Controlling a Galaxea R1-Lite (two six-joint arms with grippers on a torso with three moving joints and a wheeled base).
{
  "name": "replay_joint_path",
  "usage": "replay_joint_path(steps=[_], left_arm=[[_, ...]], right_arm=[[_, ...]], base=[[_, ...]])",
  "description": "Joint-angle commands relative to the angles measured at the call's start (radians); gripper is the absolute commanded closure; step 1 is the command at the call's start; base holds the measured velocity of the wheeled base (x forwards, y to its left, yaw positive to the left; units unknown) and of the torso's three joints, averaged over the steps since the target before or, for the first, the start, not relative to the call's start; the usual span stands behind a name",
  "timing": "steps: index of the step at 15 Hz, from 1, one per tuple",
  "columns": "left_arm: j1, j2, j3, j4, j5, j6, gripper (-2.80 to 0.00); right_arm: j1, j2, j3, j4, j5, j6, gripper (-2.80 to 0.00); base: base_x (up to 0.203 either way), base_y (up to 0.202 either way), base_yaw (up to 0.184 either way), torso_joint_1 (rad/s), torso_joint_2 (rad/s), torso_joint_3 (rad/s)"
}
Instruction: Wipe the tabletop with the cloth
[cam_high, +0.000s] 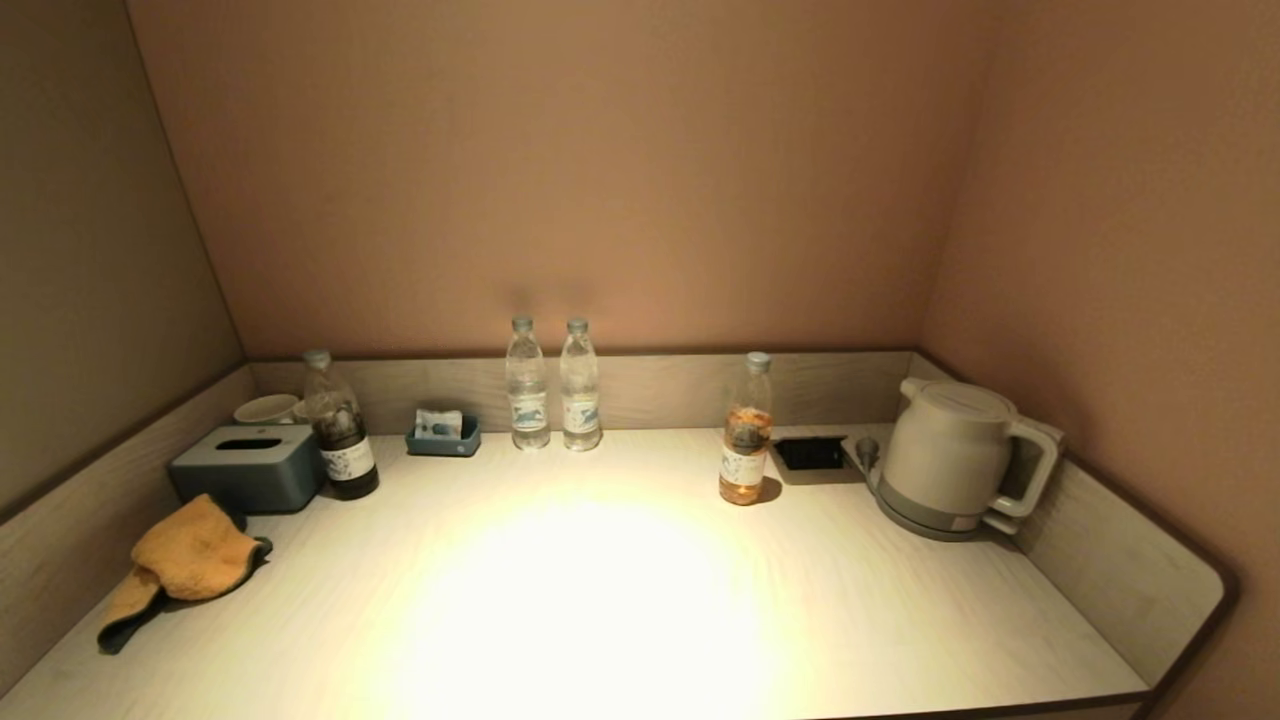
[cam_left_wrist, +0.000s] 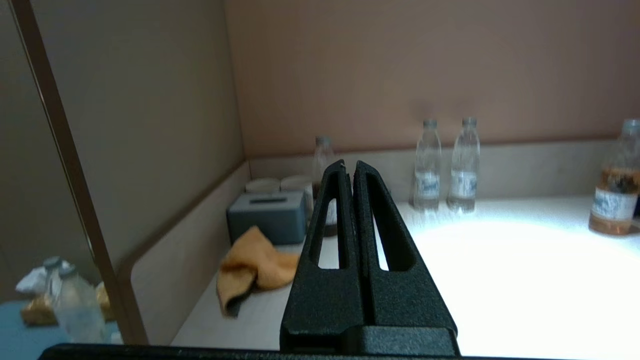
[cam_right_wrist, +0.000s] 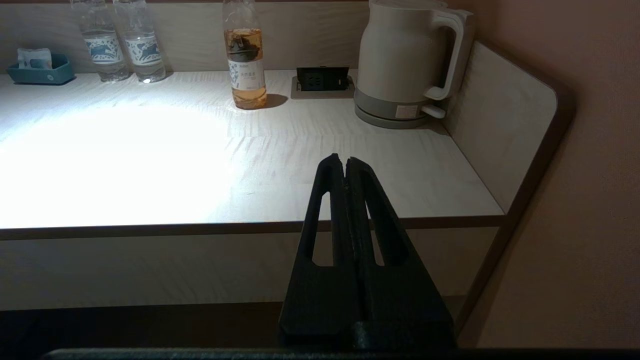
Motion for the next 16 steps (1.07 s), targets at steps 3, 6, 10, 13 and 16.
replay_joint_path(steps=[3, 6, 10, 13, 16], left_arm=[[0.0, -0.001, 0.123, -0.131, -0.021, -0.001, 0.0], [0.0, -0.001, 0.161, -0.132, -0.023, -0.004, 0.0], [0.0, -0.001, 0.256, -0.144, -0.022, -0.002, 0.0], [0.0, -0.001, 0.258, -0.098, -0.024, -0.004, 0.0], [0.0, -0.001, 0.259, -0.009, -0.023, -0.006, 0.0]], right_arm=[[0.0, 0.0, 0.0, -0.001, 0.0, 0.0, 0.0], [0.0, 0.0, 0.0, -0.001, 0.0, 0.0, 0.0], [0.0, 0.0, 0.0, -0.001, 0.0, 0.0, 0.0], [0.0, 0.0, 0.0, -0.001, 0.0, 0.0, 0.0], [0.0, 0.0, 0.0, -0.001, 0.0, 0.0, 0.0]], base=[[0.0, 0.0, 0.0, 0.0, 0.0, 0.0], [0.0, 0.0, 0.0, 0.0, 0.0, 0.0], [0.0, 0.0, 0.0, 0.0, 0.0, 0.0], [0.0, 0.0, 0.0, 0.0, 0.0, 0.0], [0.0, 0.0, 0.0, 0.0, 0.0, 0.0]])
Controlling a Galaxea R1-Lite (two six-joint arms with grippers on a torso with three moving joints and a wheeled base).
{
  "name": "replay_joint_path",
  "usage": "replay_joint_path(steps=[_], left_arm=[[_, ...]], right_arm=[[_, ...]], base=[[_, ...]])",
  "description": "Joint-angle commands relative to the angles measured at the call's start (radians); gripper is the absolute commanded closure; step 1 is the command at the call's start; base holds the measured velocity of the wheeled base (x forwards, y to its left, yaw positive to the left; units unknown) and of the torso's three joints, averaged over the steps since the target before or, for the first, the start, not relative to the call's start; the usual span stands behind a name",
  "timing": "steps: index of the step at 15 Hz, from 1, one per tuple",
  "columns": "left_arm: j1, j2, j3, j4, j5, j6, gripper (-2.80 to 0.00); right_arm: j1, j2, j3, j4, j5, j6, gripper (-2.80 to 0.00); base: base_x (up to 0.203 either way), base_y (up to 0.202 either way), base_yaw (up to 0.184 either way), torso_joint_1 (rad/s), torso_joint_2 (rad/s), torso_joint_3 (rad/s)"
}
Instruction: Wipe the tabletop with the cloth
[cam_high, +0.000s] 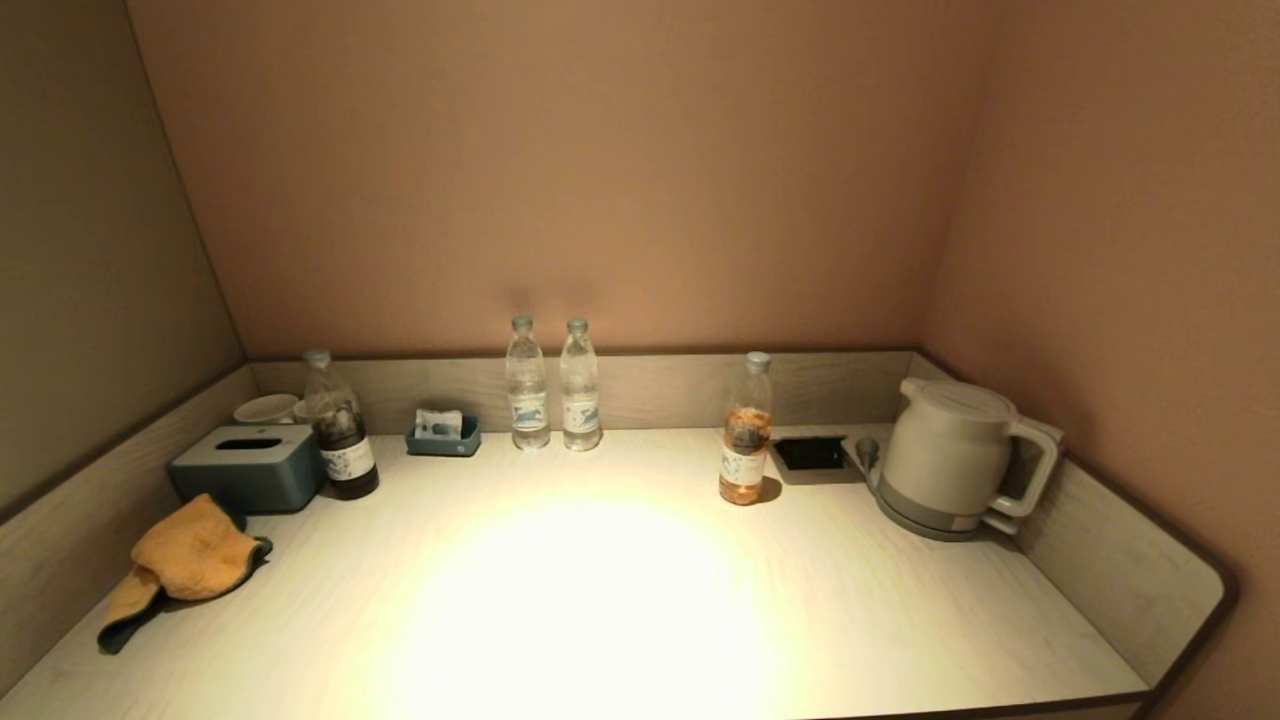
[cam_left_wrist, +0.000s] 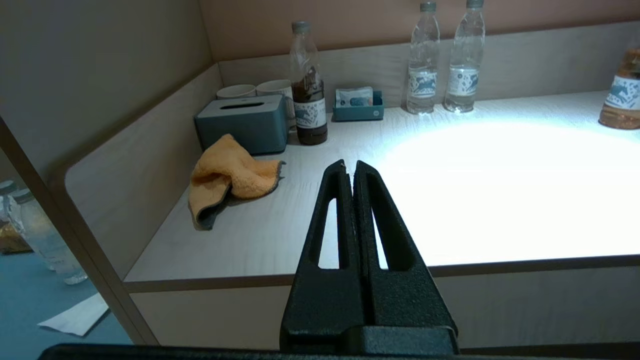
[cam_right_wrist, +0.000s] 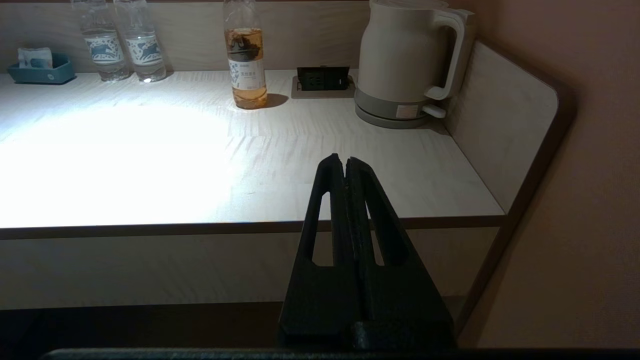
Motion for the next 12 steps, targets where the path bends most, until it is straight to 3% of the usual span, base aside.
replay_joint_path(steps=[1, 12], left_arm=[[0.0, 0.0, 0.0, 0.055, 0.001, -0.004, 0.0], [0.0, 0.0, 0.0, 0.111, -0.008, -0.06, 0.0]], right_arm=[[0.0, 0.0, 0.0, -0.001, 0.0, 0.0, 0.0], [0.001, 0.0, 0.0, -0.001, 0.0, 0.0, 0.0]], base=[[0.0, 0.0, 0.0, 0.0, 0.0, 0.0], [0.0, 0.0, 0.0, 0.0, 0.0, 0.0]])
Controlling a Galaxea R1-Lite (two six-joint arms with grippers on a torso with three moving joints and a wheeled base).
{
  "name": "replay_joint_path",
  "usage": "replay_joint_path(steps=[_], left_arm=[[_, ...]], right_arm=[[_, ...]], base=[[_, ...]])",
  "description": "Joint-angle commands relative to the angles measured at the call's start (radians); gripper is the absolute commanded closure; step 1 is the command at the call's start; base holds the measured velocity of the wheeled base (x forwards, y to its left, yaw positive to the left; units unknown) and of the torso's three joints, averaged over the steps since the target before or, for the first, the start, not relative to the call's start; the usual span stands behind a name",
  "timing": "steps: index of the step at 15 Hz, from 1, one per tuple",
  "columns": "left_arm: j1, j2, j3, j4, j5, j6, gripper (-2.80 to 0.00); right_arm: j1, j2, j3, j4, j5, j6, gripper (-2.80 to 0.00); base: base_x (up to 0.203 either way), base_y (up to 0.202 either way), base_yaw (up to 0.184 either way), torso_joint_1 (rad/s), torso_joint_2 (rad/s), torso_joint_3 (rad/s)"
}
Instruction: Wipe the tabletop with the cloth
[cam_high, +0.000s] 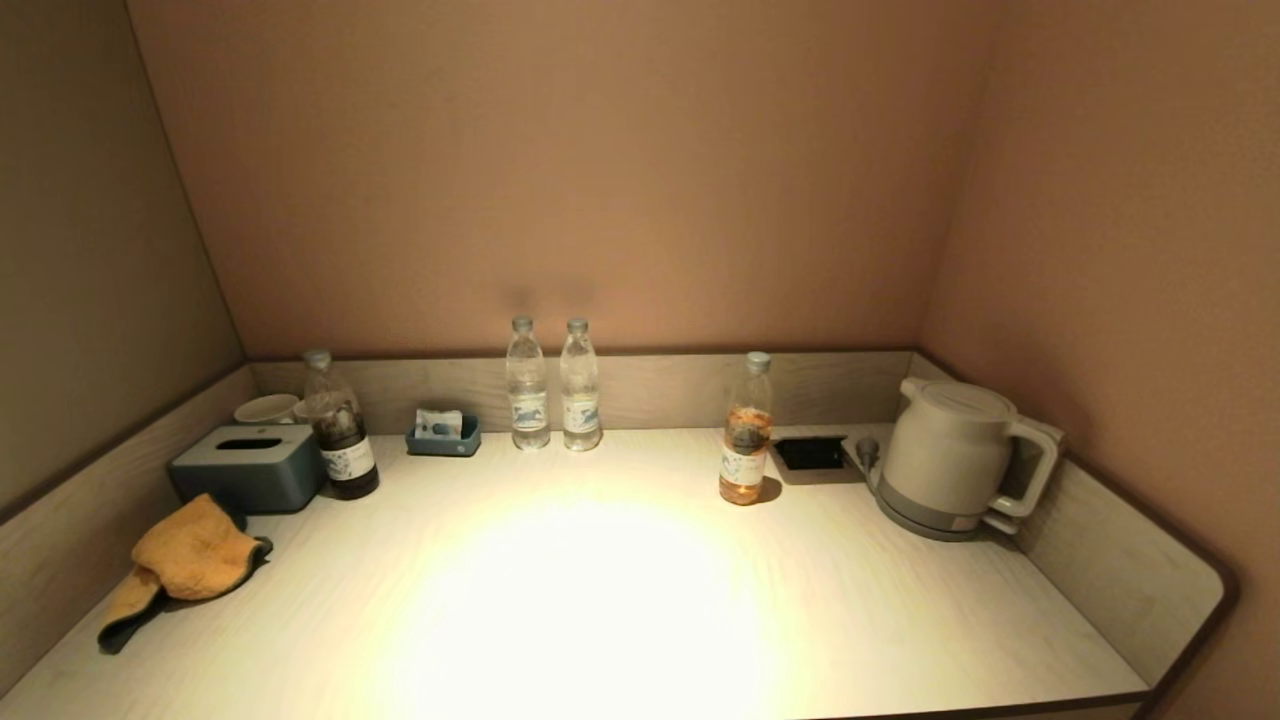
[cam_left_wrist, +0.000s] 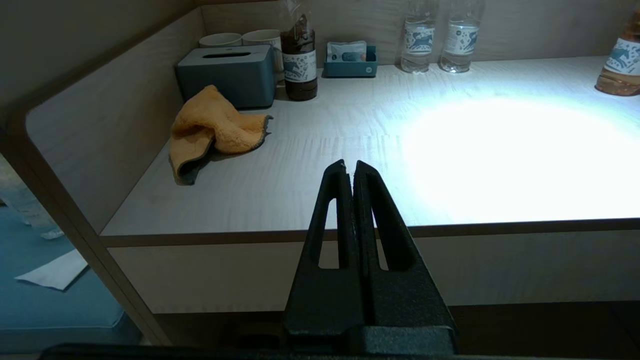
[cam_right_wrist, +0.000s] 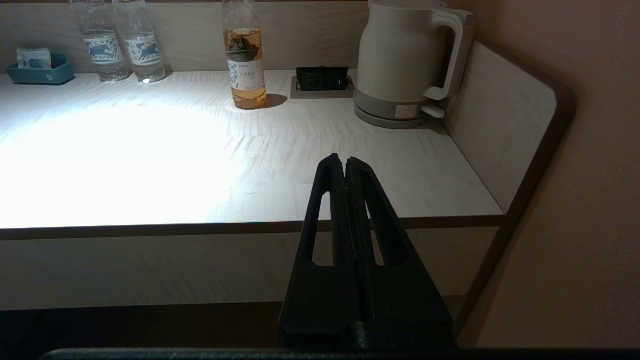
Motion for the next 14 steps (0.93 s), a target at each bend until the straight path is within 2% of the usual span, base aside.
replay_joint_path(steps=[1, 14], left_arm=[[0.0, 0.0, 0.001, -0.001, 0.001, -0.008, 0.0], [0.0, 0.0, 0.001, -0.001, 0.001, -0.01, 0.0]], right_arm=[[0.0, 0.0, 0.0, 0.0, 0.0, 0.0, 0.0], [0.0, 0.0, 0.0, 0.001, 0.0, 0.0, 0.0]], base=[[0.0, 0.0, 0.0, 0.0, 0.0, 0.0], [0.0, 0.0, 0.0, 0.0, 0.0, 0.0]])
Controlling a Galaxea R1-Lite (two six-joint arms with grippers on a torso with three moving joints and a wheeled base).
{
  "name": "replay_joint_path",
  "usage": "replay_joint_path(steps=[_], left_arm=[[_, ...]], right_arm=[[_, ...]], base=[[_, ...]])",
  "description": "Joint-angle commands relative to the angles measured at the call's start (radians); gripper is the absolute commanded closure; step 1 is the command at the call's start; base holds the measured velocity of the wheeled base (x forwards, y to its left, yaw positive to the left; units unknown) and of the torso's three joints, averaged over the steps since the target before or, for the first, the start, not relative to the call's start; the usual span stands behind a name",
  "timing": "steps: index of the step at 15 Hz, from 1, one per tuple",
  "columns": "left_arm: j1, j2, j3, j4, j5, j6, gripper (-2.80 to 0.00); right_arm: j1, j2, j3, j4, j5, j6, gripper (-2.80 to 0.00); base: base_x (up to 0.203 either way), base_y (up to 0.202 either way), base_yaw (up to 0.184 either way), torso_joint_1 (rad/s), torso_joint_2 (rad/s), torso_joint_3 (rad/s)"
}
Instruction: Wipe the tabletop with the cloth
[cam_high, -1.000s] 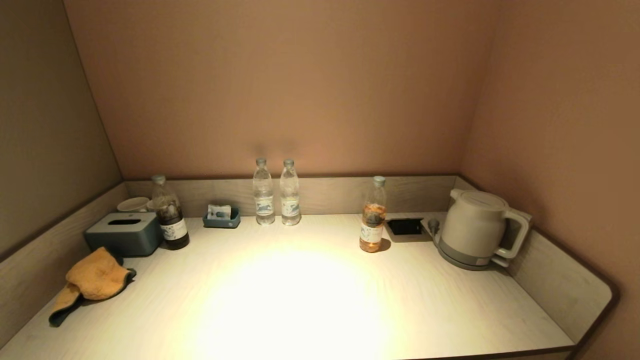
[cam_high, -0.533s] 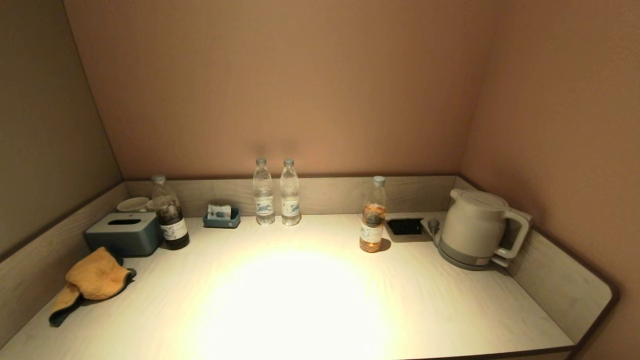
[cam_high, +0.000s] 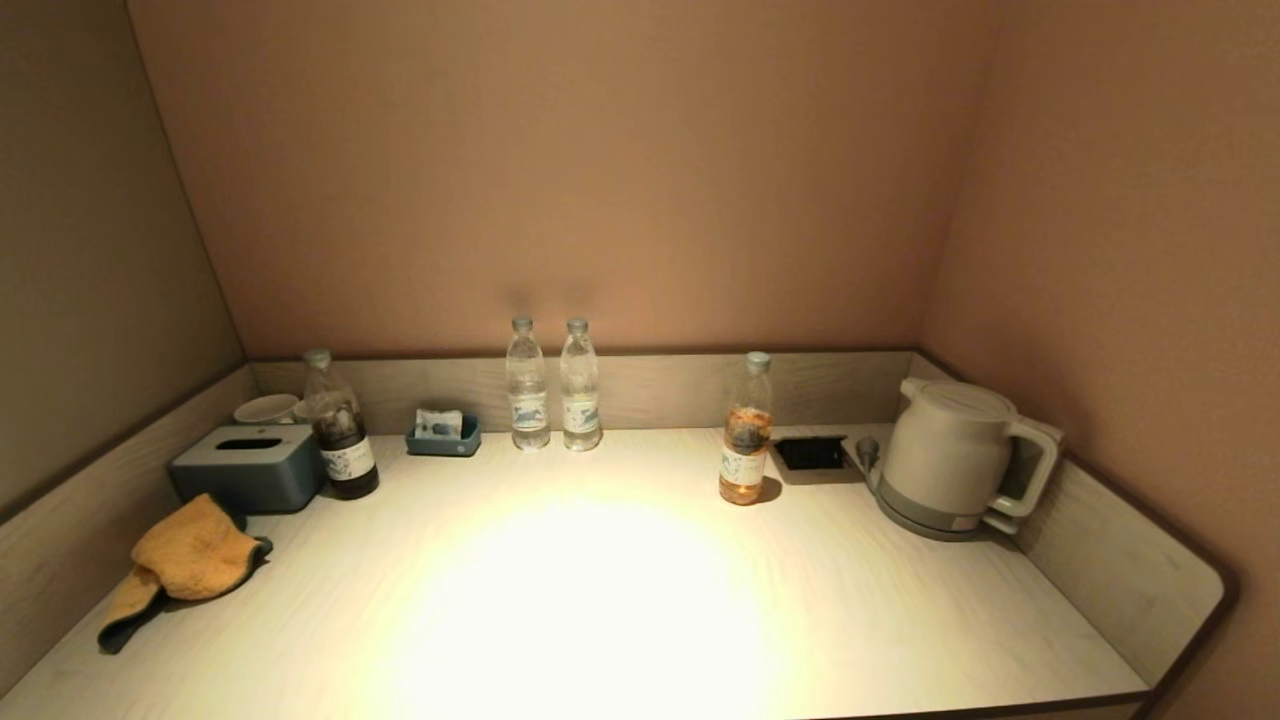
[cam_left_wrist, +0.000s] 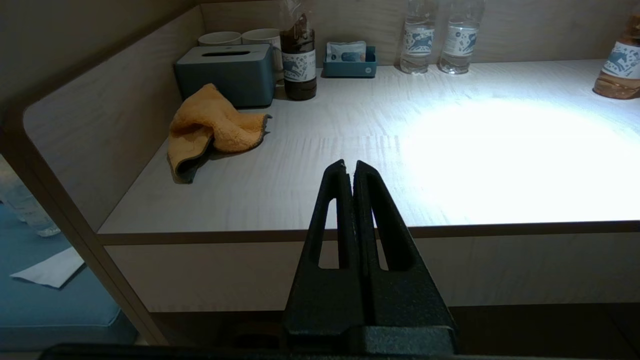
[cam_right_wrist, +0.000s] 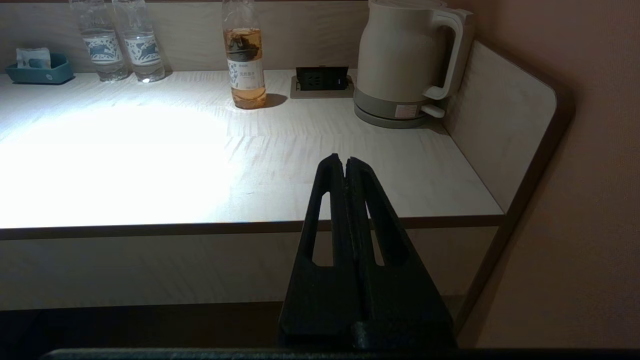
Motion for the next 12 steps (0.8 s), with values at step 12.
replay_joint_path(steps=[12], left_arm=[[0.0, 0.0, 0.0, 0.0, 0.001, 0.0, 0.0]], right_arm=[[0.0, 0.0, 0.0, -0.001, 0.0, 0.006, 0.0]], base=[[0.0, 0.0, 0.0, 0.0, 0.0, 0.0]])
